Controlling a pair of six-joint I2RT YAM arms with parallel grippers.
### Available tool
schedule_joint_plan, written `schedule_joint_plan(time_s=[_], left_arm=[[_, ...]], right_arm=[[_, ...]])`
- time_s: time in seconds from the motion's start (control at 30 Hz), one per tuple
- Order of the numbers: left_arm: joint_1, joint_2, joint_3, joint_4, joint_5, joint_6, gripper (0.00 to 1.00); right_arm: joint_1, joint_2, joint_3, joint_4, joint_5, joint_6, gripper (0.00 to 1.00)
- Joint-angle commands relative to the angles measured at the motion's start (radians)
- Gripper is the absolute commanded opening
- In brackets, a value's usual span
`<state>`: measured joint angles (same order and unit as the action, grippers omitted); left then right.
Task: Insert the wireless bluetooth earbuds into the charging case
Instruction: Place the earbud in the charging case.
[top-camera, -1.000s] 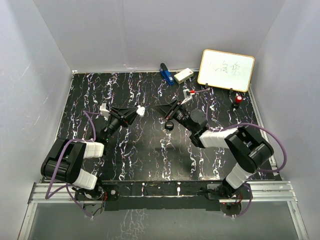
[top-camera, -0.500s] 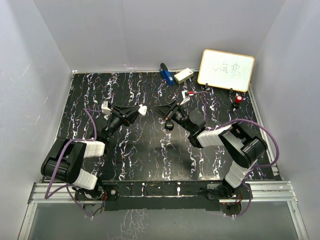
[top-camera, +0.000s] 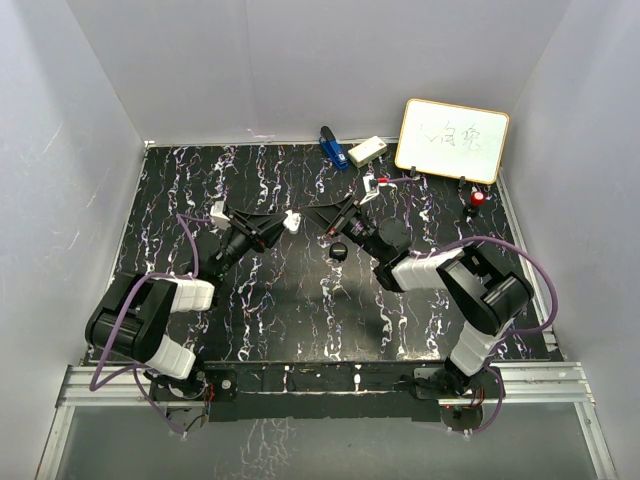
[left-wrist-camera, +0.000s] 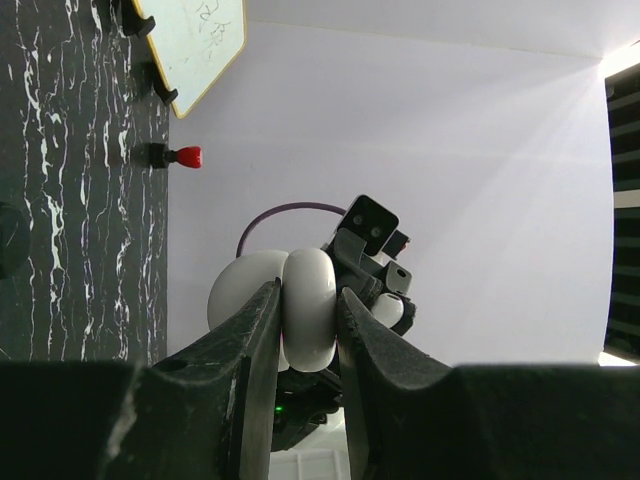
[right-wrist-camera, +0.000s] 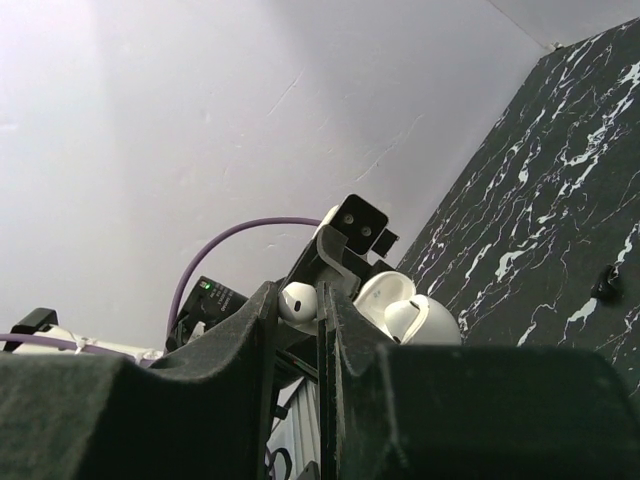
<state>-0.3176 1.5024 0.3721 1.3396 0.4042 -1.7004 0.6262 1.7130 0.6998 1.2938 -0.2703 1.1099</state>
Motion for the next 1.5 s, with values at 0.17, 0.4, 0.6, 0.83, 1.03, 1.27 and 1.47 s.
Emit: schedule_joint_plan(time_s=[0.17,0.4,0.6,0.83,1.03,1.27,1.47], left_arm=[[-0.020,0.014,0.053,0.103,0.005,0.013,0.00],[-0.029,0.023,0.060,0.107,0.002,0.013,0.00],[-0.034,0.024,0.061,0.107,-0.001,0.015,0.00],[-0.035,0.025,0.062,0.115,-0.006,0.012,0.00],[-0.036,0.021,0.058,0.122,-0.017,0.008,0.00],[-0.035,0.019,0.057,0.130,-0.028,0.005,0.00],[-0.036,0.019,0.059,0.134,-0.027,0.003,0.00]], right_arm=[[-0.003,0.050,0.044,0.085,-0.017,0.023,0.00],[-0.003,0.056,0.041,0.090,-0.014,0.025,0.00],[-0.002,0.060,0.038,0.092,-0.012,0.027,0.00],[-0.003,0.059,0.028,0.094,-0.008,0.028,0.00],[-0.003,0.056,0.017,0.094,-0.003,0.028,0.00],[-0.002,0.054,0.013,0.094,0.000,0.028,0.00],[-0.003,0.063,0.013,0.094,0.004,0.028,0.00]])
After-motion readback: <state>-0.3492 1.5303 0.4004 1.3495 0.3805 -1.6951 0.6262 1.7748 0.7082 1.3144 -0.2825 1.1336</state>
